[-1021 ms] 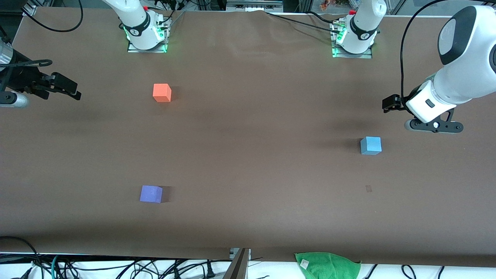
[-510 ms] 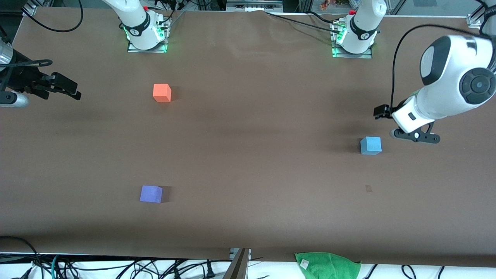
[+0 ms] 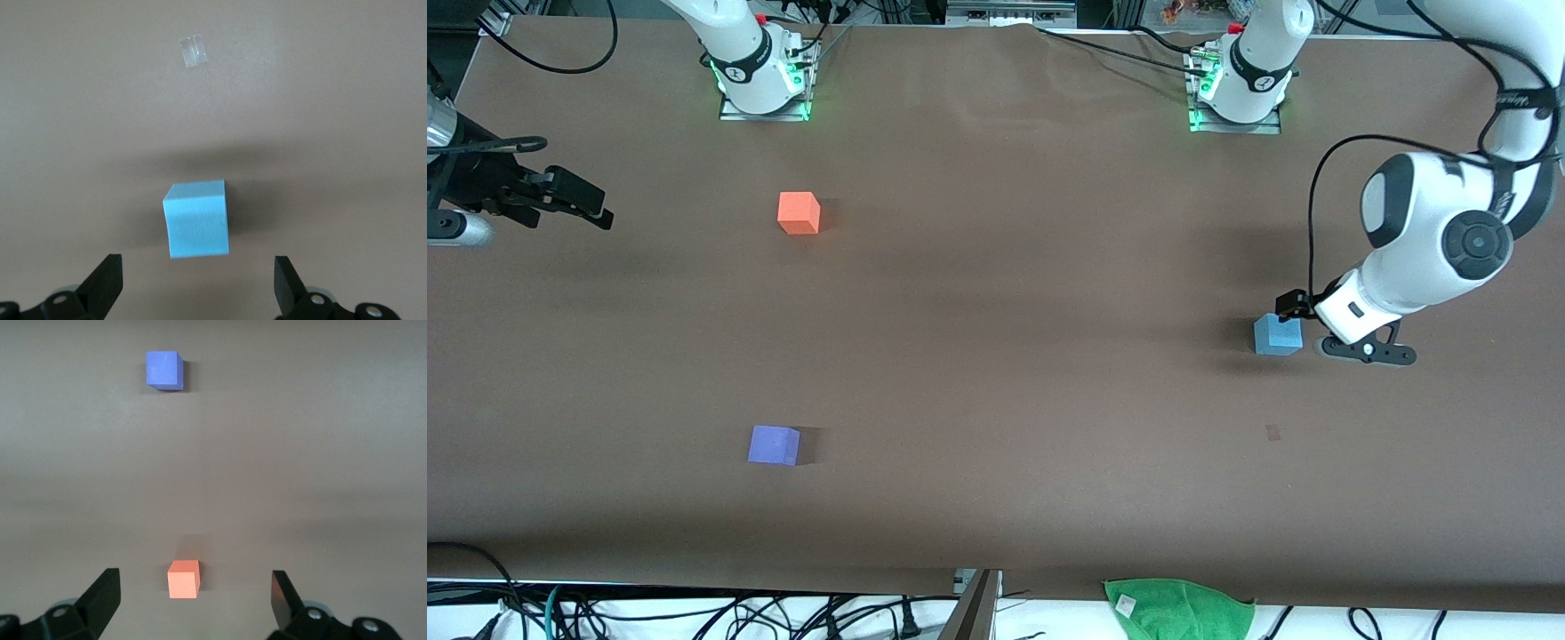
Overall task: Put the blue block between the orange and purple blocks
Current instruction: 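Lower the left gripper onto the light-blue cube and close it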
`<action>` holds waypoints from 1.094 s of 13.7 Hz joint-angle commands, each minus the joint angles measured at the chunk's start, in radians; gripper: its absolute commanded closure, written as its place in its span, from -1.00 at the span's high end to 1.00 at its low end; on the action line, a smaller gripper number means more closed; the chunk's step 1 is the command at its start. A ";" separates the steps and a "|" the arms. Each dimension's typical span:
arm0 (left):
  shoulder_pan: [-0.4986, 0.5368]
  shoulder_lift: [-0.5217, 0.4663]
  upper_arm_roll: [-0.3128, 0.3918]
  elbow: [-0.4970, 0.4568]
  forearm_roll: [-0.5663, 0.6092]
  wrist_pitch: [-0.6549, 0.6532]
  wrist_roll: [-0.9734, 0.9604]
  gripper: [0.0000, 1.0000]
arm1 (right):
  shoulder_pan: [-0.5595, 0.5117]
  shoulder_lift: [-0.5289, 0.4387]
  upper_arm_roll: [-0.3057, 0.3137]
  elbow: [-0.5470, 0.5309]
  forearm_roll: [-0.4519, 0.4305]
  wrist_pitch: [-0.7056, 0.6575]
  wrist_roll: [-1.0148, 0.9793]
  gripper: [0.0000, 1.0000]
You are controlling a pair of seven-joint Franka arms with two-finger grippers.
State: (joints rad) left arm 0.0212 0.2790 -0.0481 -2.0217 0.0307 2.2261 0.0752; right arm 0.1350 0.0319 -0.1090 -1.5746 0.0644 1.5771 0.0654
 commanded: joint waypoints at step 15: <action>0.036 0.209 -0.004 -0.058 0.020 0.230 0.017 -0.46 | -0.002 -0.006 -0.004 -0.001 0.015 -0.011 -0.016 1.00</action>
State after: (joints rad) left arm 0.0469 0.4927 -0.0479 -2.0853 0.0308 2.4483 0.0791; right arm 0.1350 0.0319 -0.1090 -1.5748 0.0644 1.5760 0.0654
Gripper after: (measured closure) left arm 0.189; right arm 0.000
